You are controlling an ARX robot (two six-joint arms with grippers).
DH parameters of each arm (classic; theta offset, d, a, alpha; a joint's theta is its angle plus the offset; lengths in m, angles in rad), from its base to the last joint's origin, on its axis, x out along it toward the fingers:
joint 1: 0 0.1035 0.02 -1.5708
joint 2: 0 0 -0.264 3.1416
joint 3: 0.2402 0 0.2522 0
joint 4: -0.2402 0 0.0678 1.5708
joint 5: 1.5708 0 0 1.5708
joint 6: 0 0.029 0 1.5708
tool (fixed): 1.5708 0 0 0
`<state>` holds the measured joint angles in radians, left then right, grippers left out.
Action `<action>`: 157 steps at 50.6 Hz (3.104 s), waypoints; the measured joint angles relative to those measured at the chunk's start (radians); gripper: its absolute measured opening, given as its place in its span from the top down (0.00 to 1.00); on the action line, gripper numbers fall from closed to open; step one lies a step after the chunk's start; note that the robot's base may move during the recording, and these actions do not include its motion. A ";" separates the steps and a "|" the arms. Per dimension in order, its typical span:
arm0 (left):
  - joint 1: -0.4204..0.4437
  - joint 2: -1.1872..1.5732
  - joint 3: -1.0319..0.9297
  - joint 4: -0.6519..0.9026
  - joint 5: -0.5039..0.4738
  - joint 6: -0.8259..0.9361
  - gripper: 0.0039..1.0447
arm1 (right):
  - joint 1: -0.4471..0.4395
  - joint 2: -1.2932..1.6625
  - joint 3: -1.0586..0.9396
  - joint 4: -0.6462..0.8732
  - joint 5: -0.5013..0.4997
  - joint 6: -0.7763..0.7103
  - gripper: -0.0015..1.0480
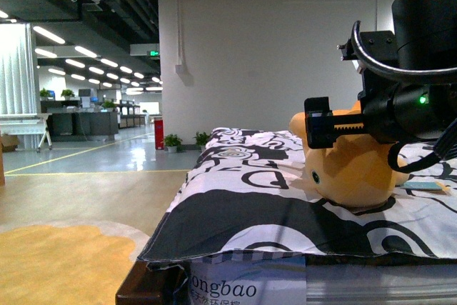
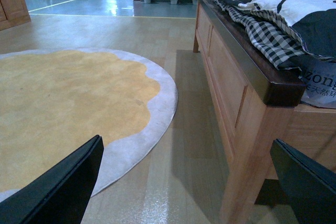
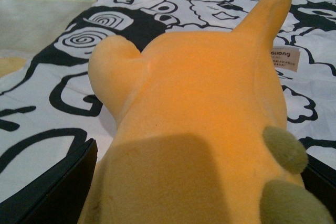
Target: Put away toys
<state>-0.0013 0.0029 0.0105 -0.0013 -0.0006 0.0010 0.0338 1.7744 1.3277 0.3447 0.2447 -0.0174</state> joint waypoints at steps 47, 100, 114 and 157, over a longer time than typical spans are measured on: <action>0.000 0.000 0.000 0.000 0.000 0.000 0.05 | 0.106 -0.139 -0.080 0.025 -0.115 0.036 0.83; 0.000 0.000 0.000 0.000 0.000 0.000 0.05 | -0.289 -1.283 -0.964 -0.056 -0.558 0.236 0.84; 0.000 0.000 0.000 0.000 0.000 0.000 0.05 | -0.267 -1.532 -1.160 -0.150 -0.541 0.238 0.84; 0.000 0.000 0.000 0.000 0.000 0.000 0.05 | -0.005 -1.612 -1.281 -0.109 -0.353 0.155 0.84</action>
<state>-0.0013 0.0029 0.0105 -0.0013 -0.0006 0.0010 0.0288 0.1619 0.0467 0.2356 -0.1085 0.1375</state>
